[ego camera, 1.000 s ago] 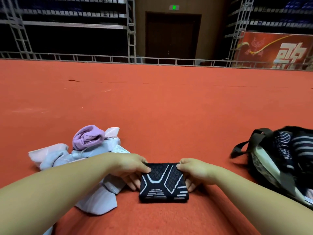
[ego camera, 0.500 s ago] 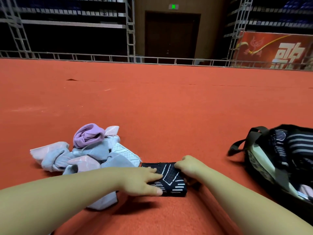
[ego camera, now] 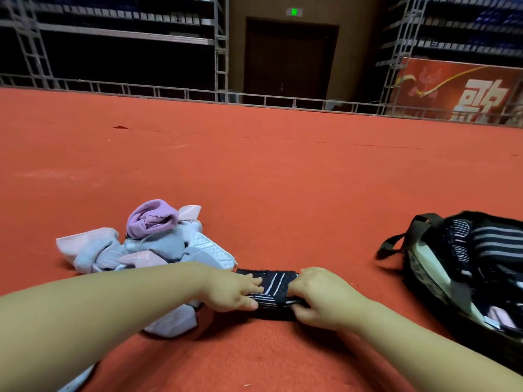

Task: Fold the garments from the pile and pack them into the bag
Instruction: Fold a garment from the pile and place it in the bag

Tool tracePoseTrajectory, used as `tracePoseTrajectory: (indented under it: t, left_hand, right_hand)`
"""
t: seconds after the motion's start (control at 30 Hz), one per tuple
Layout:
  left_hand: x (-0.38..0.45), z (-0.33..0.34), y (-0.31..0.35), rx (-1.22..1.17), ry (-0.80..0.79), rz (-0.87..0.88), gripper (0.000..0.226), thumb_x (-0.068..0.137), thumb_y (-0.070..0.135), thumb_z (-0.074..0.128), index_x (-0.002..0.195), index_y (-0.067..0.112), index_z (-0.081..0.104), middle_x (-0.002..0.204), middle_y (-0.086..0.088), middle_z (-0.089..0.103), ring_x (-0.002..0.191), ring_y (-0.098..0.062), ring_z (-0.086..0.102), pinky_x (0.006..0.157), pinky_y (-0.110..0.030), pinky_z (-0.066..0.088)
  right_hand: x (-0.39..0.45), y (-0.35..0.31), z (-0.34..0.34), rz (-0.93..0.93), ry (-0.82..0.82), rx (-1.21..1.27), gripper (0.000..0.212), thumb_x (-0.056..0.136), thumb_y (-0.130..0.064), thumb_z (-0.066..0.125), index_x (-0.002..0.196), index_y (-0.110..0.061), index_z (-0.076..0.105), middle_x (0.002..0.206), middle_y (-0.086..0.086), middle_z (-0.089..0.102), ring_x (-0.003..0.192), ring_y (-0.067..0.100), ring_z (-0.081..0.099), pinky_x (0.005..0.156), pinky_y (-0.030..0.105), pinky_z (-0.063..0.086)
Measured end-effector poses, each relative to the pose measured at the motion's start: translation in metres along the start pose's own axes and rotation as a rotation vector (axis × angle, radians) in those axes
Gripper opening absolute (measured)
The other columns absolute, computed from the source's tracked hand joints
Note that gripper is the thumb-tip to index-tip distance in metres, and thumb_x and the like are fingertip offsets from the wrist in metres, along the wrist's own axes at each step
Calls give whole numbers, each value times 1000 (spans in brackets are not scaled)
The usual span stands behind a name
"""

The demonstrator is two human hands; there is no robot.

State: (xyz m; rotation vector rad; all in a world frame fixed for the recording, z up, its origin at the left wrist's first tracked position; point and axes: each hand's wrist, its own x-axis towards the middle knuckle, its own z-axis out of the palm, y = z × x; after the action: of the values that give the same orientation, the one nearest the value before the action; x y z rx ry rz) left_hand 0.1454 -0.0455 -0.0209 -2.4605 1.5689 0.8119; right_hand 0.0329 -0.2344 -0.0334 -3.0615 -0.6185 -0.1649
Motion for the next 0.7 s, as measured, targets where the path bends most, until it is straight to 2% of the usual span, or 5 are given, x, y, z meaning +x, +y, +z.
tracePoseTrajectory:
  t: [0.13,0.2,0.37,0.53,0.7]
  left_hand:
    - [-20,-12,9,-108,-85,-3,57,92,37,58,143,21,38,153,-1,32,139,-16,31,112,-28,24]
    - [-26,-16,14,-103,-46,-30,53,83,36,70,129,18,51,128,0,56,112,-13,51,89,-24,39]
    - [-17,-19,9,-182,159,-74,30,85,31,67,104,12,55,93,2,54,86,-13,49,71,-26,37]
    - [1,-10,-9,-192,221,-173,19,98,29,46,97,11,50,104,-9,57,97,-23,52,77,-28,35]
    - [18,-2,-20,-149,135,-246,27,98,38,44,108,13,44,119,-12,56,104,-26,52,82,-29,36]
  right_hand:
    - [1,-6,-17,107,-185,157,8,85,-27,46,84,-22,52,79,1,61,70,21,51,64,31,38]
    - [2,-7,-26,150,-290,258,7,88,-26,48,82,-24,51,76,-6,55,71,17,50,65,30,37]
    - [10,17,-15,390,-323,775,13,86,-26,54,73,-24,56,71,-8,54,68,8,47,66,26,38]
    - [14,33,8,567,-193,912,17,92,-17,60,75,-20,60,67,-6,57,59,4,48,58,16,39]
    - [23,31,20,643,-139,753,17,88,-33,65,78,-20,61,76,-4,63,70,9,54,69,24,42]
